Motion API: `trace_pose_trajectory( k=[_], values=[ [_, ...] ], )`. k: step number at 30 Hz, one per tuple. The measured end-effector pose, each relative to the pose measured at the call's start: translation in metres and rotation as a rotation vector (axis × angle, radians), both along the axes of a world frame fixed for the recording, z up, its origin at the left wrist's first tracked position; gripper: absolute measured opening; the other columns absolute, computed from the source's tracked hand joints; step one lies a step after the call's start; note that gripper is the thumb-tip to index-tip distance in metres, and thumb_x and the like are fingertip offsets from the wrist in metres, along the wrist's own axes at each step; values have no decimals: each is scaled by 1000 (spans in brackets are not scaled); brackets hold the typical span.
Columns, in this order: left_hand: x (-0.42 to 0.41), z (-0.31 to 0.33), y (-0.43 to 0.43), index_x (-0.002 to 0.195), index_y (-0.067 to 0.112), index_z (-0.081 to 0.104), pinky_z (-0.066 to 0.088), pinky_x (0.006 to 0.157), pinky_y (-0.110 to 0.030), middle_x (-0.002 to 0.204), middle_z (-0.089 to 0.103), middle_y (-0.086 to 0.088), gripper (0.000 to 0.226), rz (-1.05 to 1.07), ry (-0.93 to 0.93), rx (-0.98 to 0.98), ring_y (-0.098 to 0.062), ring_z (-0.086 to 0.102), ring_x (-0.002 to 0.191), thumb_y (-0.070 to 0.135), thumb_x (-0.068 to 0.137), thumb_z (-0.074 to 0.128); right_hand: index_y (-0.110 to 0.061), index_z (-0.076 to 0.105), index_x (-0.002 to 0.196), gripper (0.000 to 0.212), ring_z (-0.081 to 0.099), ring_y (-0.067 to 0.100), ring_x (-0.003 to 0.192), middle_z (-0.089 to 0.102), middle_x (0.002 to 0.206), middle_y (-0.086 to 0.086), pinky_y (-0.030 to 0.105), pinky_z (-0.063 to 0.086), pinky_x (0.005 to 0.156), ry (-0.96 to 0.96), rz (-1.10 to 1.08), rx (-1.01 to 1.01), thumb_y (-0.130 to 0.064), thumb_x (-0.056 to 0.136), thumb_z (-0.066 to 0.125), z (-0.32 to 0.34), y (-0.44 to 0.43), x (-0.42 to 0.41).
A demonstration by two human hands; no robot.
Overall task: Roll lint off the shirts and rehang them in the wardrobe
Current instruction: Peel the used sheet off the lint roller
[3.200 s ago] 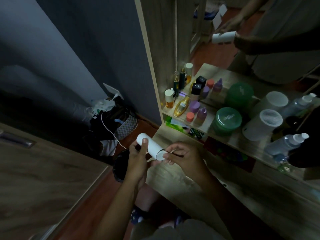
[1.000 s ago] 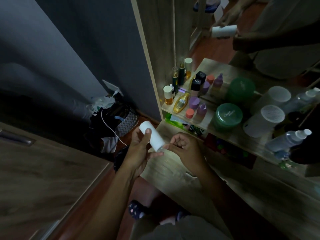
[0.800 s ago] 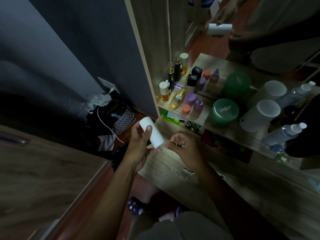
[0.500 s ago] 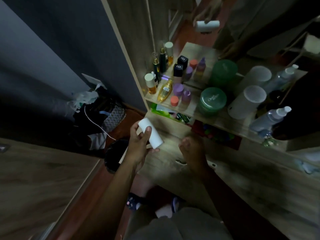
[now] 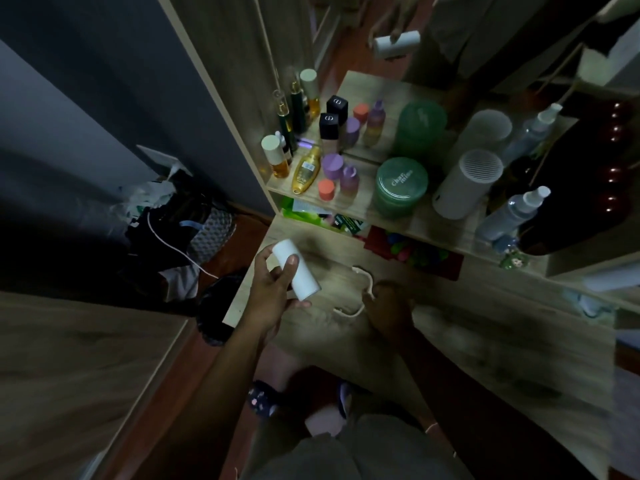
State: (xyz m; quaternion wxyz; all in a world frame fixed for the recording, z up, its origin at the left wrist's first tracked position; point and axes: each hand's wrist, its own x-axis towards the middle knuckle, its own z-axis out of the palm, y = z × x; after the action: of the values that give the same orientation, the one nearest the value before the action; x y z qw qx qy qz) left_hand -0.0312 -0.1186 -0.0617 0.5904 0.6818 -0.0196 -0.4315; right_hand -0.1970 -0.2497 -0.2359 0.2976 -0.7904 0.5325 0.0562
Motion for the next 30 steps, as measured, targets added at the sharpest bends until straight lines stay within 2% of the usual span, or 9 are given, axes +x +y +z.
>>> trace_pose_trajectory(
  k=[3,7,10,14,17,20,22,25,30],
  values=[
    [4,5,8,140,28,38,57,54,-36,125,59,-16,48,22,-21,1,-23,69,90,32,98,61,-11,61,66,37,63,27,74,63,70,11,30,38,66,-68,8,120,-39,90,63,5,0,6],
    [12,17,24,142,26,38,58,58,-38,122,60,-6,50,63,-65,-9,-19,70,90,32,98,60,-17,37,51,48,42,11,51,39,51,-4,29,29,53,-253,35,240,-23,90,64,34,14,29],
    [24,30,42,138,27,42,58,59,-39,128,59,-8,45,118,-118,-18,-24,69,97,34,98,61,-12,40,51,43,40,11,47,39,48,-2,28,31,50,-369,89,308,-20,87,64,62,23,51],
    [41,62,74,130,31,44,60,55,-40,121,57,-3,35,220,-191,-48,-26,68,97,32,99,60,6,50,70,38,44,11,50,43,56,6,27,34,50,-492,270,330,-25,87,62,121,36,87],
    [54,88,102,130,30,43,60,52,-37,124,58,-12,35,275,-238,-69,-29,69,91,31,99,59,1,58,68,35,42,6,50,49,54,6,29,36,50,-636,401,202,-25,92,61,182,49,119],
    [61,117,126,136,27,42,55,46,-31,121,61,-20,42,332,-244,-97,-27,69,79,35,99,60,-19,42,52,49,38,3,44,39,45,-3,32,31,47,-789,514,62,-29,96,60,239,69,147],
    [61,137,140,138,23,43,50,40,-26,113,64,-20,43,364,-239,-128,-24,68,70,35,99,59,-13,48,54,47,40,5,44,42,46,-2,35,33,48,-822,581,38,-32,96,57,271,86,161],
    [61,161,160,135,24,47,51,42,-30,106,64,-17,39,391,-222,-208,-22,69,63,35,99,60,-4,59,63,48,53,19,48,54,51,6,41,40,51,-837,649,-55,-40,95,52,304,109,178],
    [62,197,192,134,22,51,58,57,-33,106,72,-9,36,386,-255,-306,-20,75,77,29,100,59,-6,62,63,52,55,19,48,57,52,6,42,45,50,-856,660,-98,-47,92,47,339,139,193]
  ],
)
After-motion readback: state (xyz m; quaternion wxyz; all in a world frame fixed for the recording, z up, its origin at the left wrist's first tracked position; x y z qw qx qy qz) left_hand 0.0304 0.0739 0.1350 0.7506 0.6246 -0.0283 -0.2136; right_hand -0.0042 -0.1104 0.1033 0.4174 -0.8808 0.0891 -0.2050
